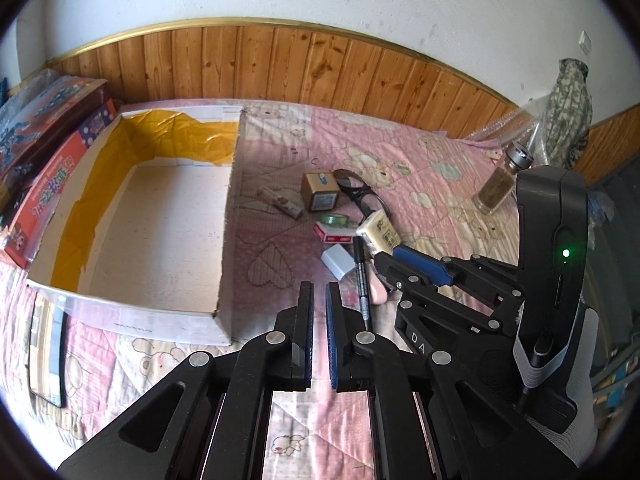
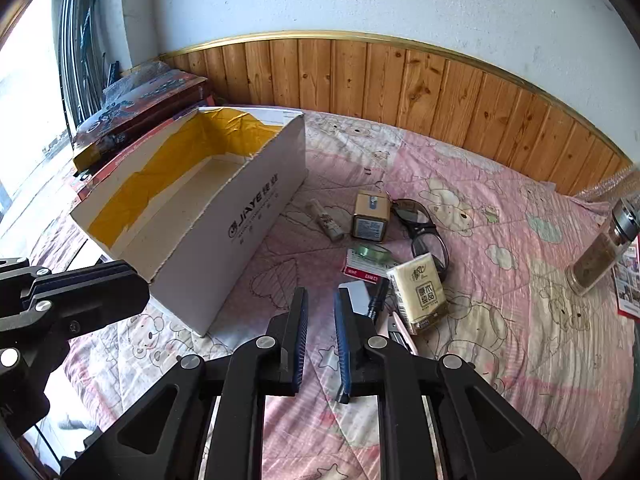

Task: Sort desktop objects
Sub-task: 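Grasp the black marker with the left tool while the right tool grasps the beige tissue pack, then carry the marker and tissue pack over the cardboard box with both tools, then open both tools to drop the marker and tissue pack into the box, then withdraw both open tools from the box toward the remaining objects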

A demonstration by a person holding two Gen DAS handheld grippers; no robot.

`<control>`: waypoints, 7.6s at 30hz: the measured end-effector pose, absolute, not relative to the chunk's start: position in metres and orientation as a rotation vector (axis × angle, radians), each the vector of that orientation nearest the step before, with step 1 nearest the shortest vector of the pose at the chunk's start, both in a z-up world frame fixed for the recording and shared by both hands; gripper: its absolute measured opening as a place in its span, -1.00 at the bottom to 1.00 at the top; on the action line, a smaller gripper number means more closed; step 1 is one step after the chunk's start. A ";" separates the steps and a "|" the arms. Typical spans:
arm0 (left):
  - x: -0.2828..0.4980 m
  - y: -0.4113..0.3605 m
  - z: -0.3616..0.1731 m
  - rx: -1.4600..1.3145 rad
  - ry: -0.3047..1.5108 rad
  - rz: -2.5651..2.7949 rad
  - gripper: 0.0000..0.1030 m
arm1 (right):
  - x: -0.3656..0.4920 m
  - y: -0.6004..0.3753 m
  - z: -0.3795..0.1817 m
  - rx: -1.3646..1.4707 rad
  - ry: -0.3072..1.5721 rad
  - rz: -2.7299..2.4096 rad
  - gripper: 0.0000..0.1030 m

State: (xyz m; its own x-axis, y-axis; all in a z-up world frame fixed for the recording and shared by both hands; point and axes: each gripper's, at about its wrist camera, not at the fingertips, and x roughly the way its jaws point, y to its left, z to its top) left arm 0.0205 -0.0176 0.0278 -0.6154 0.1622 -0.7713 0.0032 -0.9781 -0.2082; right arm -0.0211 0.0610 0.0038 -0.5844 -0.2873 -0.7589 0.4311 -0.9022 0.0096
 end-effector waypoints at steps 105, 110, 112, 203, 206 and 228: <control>0.008 -0.089 0.040 -1.202 -0.548 2.765 -0.76 | -0.020 0.016 0.040 1.037 0.325 -2.352 0.02; 0.008 -0.114 0.042 -1.224 -0.572 2.795 -0.76 | -0.020 -0.007 0.044 1.021 0.344 -2.313 0.02; 0.007 -0.124 0.042 -1.234 -0.586 2.803 -0.76 | -0.021 -0.016 0.045 1.018 0.349 -2.297 0.02; -0.143 -0.225 -0.030 -2.023 -0.408 2.675 -0.37 | -0.171 -0.128 0.012 1.231 0.583 -2.017 0.26; -0.129 -0.225 -0.017 -1.993 -0.360 2.704 -0.37 | -0.155 -0.119 0.027 1.192 0.538 -2.030 0.28; -0.032 -0.147 0.041 -1.752 -0.110 2.802 -0.36 | -0.048 -0.028 0.064 0.903 0.300 -2.189 0.34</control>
State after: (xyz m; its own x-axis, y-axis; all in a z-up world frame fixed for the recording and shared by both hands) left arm -0.0323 -0.1472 0.0414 -0.4285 -0.1043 -0.8975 0.1741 -0.9842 0.0312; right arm -0.0483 -0.0279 0.0638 -0.4809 -0.5465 -0.6856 0.7106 -0.7010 0.0603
